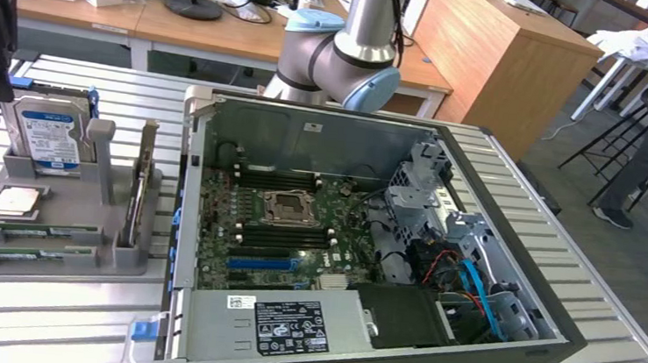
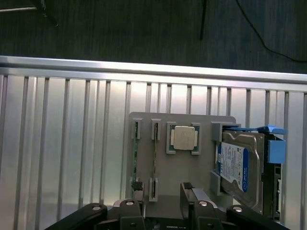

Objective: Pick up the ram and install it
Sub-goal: 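Pick up the ram and move it above insertion slot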

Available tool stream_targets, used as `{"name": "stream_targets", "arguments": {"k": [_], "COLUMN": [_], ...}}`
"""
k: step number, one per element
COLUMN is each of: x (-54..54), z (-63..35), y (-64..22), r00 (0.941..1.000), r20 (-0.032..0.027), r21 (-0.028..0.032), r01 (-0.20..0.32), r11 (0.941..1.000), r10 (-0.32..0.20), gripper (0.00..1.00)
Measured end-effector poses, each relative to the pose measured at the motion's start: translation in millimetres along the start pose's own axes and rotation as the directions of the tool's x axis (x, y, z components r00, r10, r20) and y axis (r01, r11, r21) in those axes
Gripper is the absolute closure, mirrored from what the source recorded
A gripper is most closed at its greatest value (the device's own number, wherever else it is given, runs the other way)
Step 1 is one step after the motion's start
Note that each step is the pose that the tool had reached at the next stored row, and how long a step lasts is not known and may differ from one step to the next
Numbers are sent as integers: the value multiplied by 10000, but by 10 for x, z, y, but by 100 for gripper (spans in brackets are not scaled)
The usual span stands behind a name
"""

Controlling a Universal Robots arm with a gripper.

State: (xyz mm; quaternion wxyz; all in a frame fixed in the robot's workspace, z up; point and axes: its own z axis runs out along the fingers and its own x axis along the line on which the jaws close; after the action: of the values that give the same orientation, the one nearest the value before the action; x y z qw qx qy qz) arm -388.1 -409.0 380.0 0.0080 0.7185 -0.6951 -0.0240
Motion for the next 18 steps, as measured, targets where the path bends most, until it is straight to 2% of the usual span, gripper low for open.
{"name": "stream_targets", "arguments": {"k": [18], "x": [7], "z": [303], "y": [-13], "r00": [10000], "r20": [-2], "r21": [0], "r01": [0], "r11": [10000], "r10": [0], "gripper": [57]}}
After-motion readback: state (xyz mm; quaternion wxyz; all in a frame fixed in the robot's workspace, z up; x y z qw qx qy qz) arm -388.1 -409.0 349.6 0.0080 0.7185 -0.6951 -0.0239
